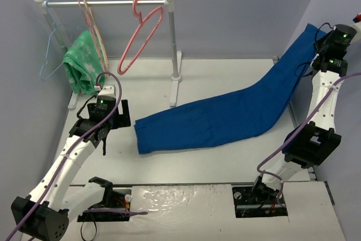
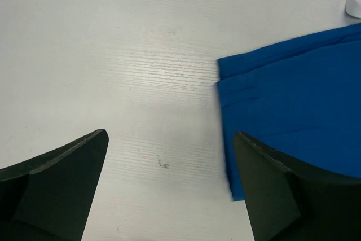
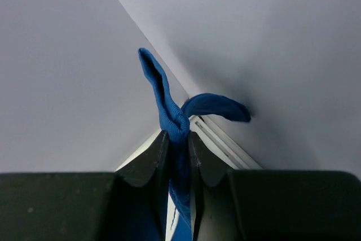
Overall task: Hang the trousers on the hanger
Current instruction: Fold the trousers at the center of the board.
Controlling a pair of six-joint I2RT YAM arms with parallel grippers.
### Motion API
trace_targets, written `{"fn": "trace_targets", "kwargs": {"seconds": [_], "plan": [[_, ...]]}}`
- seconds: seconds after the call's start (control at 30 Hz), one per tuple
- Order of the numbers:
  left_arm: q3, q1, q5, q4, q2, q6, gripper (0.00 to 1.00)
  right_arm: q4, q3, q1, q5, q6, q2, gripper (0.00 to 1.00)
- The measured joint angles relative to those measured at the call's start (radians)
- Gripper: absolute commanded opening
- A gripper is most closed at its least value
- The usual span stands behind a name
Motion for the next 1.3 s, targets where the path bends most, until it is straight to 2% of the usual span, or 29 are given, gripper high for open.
{"fn": "trace_targets", "kwargs": {"seconds": [0.1, 0.2, 0.57, 0.9, 1.17, 1.3], "plan": [[0.000, 0.000, 0.000, 0.000, -0.004, 0.000, 0.91, 0.004, 0.022, -0.007, -0.056, -0.013, 0.005, 0.00], [0.000, 0.000, 0.000, 0.000, -0.004, 0.000, 0.91, 0.007, -0.001, 0.037, -0.107, -0.046, 0.002, 0.00], [0.000, 0.000, 0.000, 0.000, -0.022, -0.001, 0.91, -0.003, -0.329, 0.502, -0.189, -0.136, -0.174, 0.00], [0.000, 0.000, 0.001, -0.001, -0.027, -0.001, 0.91, 0.069, -0.497, 0.817, -0.184, -0.148, -0.271, 0.00], [0.000, 0.000, 0.004, -0.001, -0.026, -0.001, 0.91, 0.158, -0.650, 0.954, -0.170, -0.108, -0.273, 0.00], [0.000, 0.000, 0.007, -0.001, -0.018, -0.001, 0.91, 0.186, -0.673, 1.024, -0.168, -0.084, -0.269, 0.00]]}}
